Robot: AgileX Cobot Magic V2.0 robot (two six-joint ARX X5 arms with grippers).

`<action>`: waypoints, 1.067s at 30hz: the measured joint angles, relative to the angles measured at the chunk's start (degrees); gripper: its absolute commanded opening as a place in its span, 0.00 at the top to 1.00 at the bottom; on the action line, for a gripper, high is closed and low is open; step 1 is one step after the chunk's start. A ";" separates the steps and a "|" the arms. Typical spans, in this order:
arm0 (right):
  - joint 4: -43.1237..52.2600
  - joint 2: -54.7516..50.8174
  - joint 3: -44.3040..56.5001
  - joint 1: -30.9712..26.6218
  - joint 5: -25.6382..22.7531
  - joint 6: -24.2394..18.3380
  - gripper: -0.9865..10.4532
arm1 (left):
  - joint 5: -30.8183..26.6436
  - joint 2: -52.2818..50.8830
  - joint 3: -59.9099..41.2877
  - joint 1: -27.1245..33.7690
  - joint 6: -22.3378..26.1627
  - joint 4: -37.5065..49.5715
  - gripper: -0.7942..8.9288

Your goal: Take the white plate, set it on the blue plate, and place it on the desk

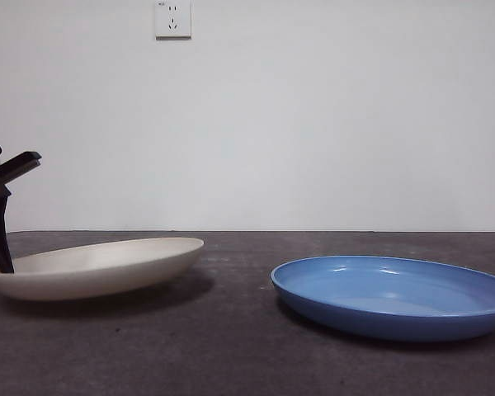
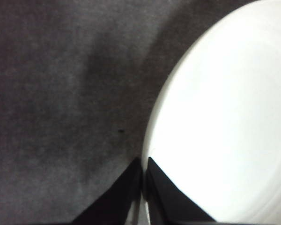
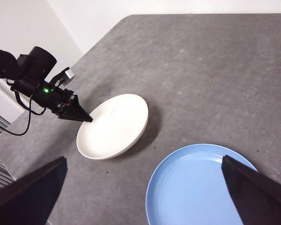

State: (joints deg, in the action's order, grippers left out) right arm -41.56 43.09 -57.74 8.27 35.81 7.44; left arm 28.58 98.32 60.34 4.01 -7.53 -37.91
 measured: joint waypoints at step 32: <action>-21.42 -9.68 -13.00 -0.02 -13.60 -3.19 0.38 | -1.88 6.56 34.56 -33.57 -8.96 -14.91 0.91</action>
State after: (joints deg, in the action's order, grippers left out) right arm -62.98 33.41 -70.74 8.25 22.22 4.25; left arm 26.70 104.88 94.89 -29.56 -16.49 -52.82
